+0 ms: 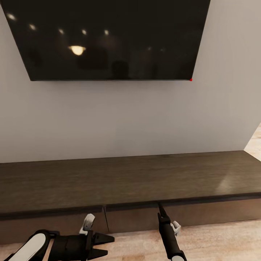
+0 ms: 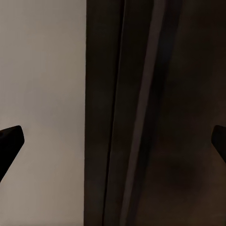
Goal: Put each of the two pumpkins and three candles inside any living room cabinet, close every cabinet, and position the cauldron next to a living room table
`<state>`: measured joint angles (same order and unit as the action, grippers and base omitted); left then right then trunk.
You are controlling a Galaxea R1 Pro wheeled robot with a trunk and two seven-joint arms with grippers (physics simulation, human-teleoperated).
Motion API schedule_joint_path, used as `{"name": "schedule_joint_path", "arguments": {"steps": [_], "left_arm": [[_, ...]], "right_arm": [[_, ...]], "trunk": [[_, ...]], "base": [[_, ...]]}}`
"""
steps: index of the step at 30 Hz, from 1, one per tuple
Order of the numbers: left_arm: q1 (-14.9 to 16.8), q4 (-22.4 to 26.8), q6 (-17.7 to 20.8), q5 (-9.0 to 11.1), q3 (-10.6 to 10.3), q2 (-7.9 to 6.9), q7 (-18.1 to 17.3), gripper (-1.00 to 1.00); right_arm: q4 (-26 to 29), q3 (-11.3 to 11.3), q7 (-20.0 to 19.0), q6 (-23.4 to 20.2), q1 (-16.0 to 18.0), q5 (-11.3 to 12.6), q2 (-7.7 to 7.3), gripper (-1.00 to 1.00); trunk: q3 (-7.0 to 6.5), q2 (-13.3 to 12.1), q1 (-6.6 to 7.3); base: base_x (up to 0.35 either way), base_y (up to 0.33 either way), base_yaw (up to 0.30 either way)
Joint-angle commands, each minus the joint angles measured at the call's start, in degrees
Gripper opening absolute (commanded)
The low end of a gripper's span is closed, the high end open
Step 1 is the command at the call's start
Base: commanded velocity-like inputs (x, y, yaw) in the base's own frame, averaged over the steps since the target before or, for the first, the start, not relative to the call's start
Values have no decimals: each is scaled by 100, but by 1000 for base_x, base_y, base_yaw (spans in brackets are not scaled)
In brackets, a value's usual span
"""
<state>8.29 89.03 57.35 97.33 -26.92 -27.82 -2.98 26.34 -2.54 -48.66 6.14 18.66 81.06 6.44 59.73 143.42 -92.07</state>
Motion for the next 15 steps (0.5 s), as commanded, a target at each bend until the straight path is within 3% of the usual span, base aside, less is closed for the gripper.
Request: {"name": "schedule_joint_path", "arguments": {"steps": [1,15], "left_arm": [[5,-1,4,-14,-15,-4,-32,100],[6,0,4,14,-41,-4,-36,100]], "right_arm": [[-5,-27,-11,45,4,24,-2,100],[-104,-27,149,44,6,31,-2,100]], "trunk": [[5,2,1],[5,2,1]], "base": [[27,0,0],[36,0,0]]}}
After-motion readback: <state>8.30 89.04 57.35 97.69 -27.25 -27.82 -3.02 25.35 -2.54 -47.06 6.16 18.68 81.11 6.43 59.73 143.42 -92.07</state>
